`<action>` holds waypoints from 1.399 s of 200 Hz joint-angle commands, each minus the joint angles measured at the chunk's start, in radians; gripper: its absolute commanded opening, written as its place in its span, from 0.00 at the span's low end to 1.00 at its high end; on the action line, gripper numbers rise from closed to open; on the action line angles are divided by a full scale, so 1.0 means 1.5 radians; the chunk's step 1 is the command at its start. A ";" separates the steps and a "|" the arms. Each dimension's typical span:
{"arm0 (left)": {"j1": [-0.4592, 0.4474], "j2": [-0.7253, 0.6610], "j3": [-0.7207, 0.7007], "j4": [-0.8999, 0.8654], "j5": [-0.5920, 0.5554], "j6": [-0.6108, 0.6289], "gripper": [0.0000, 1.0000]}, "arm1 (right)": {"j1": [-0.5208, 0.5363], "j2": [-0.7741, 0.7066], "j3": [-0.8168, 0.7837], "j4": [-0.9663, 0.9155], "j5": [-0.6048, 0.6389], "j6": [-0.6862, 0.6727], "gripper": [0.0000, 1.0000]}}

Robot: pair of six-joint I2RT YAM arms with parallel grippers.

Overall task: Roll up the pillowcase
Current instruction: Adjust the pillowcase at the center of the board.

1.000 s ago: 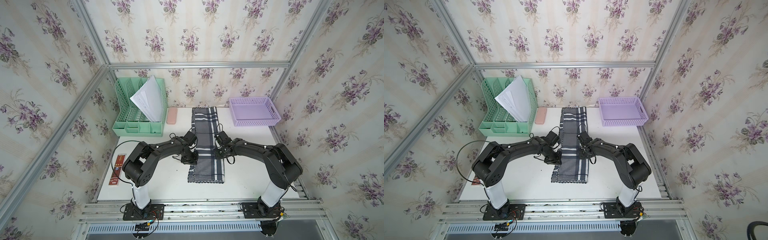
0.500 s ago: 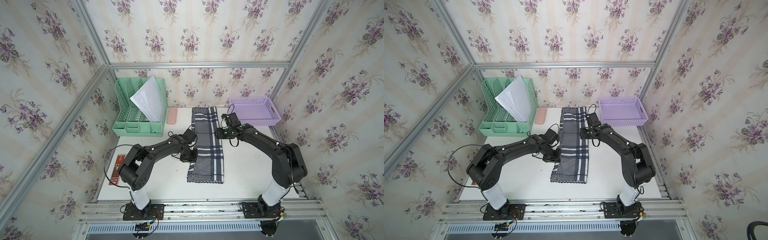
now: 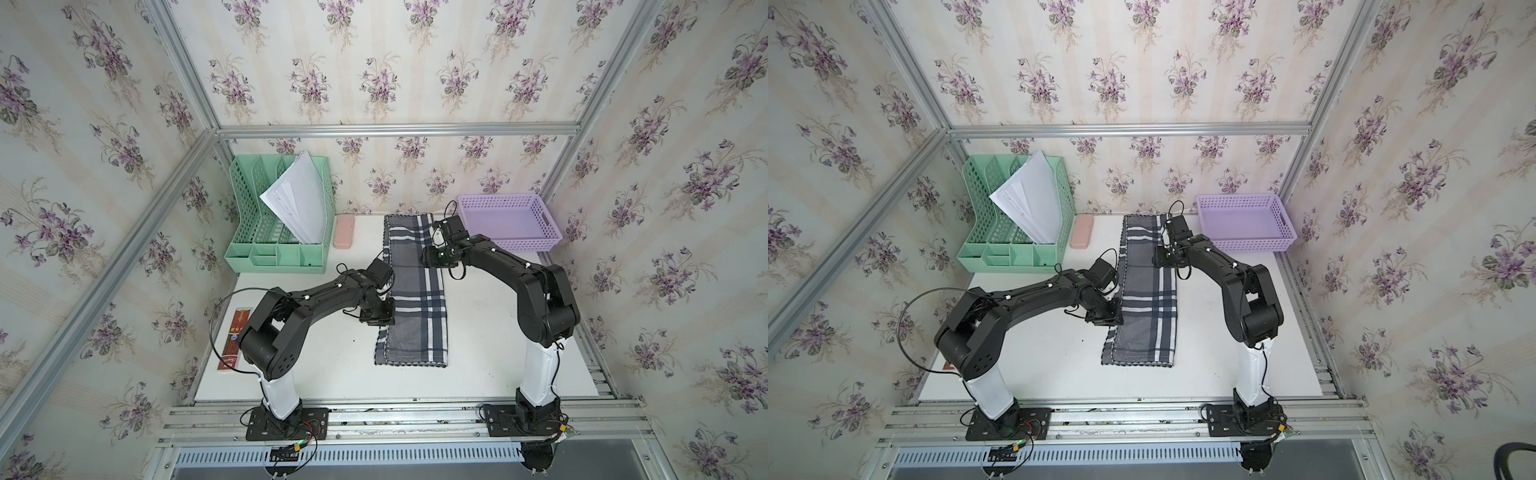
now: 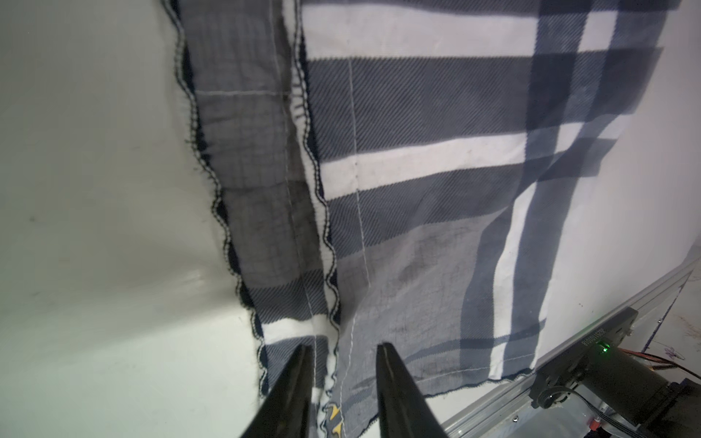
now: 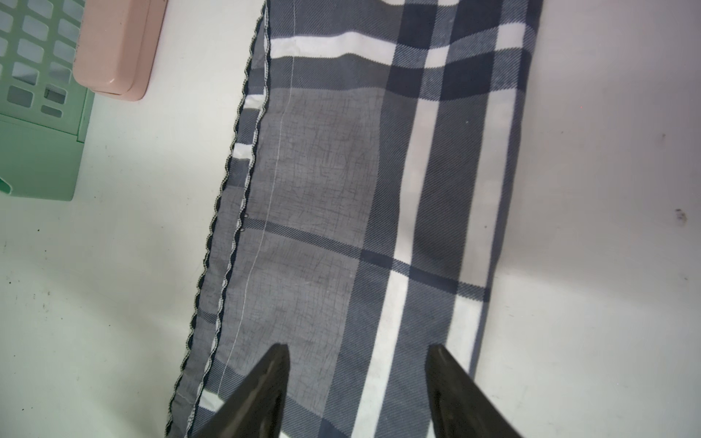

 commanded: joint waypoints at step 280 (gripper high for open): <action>0.001 -0.102 0.021 -0.084 -0.069 -0.015 0.00 | -0.017 0.176 0.080 -0.020 0.099 -0.022 0.00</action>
